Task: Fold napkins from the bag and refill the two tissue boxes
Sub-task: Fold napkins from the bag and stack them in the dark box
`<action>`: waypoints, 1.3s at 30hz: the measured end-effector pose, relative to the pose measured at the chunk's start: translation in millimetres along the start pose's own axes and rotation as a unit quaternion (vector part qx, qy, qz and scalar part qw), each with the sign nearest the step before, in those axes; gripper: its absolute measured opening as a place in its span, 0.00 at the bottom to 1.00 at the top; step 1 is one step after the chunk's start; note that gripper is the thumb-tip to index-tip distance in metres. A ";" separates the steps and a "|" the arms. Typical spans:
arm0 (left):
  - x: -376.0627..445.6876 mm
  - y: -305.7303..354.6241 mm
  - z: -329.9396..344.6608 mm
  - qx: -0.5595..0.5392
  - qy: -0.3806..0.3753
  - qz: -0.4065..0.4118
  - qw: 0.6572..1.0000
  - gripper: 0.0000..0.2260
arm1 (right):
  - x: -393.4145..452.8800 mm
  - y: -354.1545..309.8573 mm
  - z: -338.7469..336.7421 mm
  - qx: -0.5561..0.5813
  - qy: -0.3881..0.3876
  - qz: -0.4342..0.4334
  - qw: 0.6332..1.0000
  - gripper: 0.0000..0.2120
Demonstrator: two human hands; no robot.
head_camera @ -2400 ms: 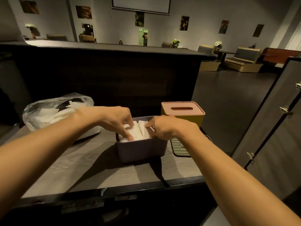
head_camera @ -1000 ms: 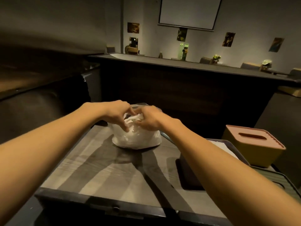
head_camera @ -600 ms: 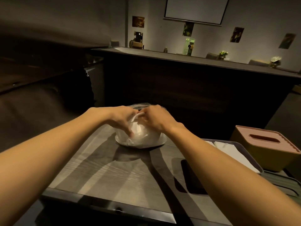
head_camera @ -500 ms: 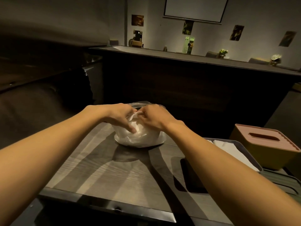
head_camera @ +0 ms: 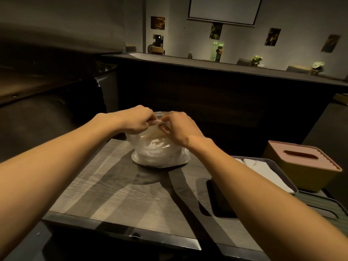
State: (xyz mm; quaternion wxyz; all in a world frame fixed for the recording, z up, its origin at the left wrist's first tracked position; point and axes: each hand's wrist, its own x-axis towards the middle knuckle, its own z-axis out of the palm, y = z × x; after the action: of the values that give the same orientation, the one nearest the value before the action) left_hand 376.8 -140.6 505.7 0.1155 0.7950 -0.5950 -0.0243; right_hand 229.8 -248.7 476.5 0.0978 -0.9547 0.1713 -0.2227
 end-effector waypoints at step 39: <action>-76.3 64.9 -11.7 -0.692 0.126 -0.027 0.711 0.14 | -67.1 -27.1 -45.2 0.456 0.126 0.047 0.880 0.22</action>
State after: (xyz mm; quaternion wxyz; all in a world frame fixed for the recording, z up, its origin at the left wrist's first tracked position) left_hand 295.7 -83.3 523.3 0.7061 0.5044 -0.3696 -0.3323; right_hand 160.3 -203.9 497.2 0.5104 -0.7590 0.1066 -0.3900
